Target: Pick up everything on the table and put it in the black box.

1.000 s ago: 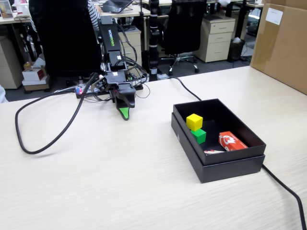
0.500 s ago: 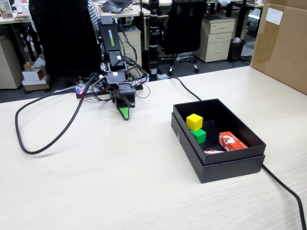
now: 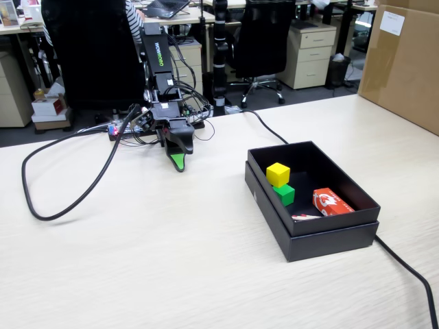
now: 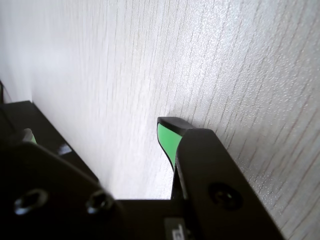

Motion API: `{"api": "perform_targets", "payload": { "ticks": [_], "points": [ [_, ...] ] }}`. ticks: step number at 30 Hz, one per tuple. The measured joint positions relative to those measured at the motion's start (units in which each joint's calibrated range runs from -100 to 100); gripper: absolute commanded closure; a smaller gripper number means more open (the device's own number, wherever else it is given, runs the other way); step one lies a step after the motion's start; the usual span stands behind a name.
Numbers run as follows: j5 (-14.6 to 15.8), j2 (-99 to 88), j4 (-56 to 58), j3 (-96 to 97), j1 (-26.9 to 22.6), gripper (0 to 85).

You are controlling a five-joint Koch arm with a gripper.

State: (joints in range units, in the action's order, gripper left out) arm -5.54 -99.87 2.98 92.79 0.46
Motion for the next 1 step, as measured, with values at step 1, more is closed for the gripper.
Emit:
{"api": "perform_targets", "payload": {
  "ticks": [1],
  "points": [
    [0.0,0.0,0.0,0.0,0.0,36.7]
  ]
}}
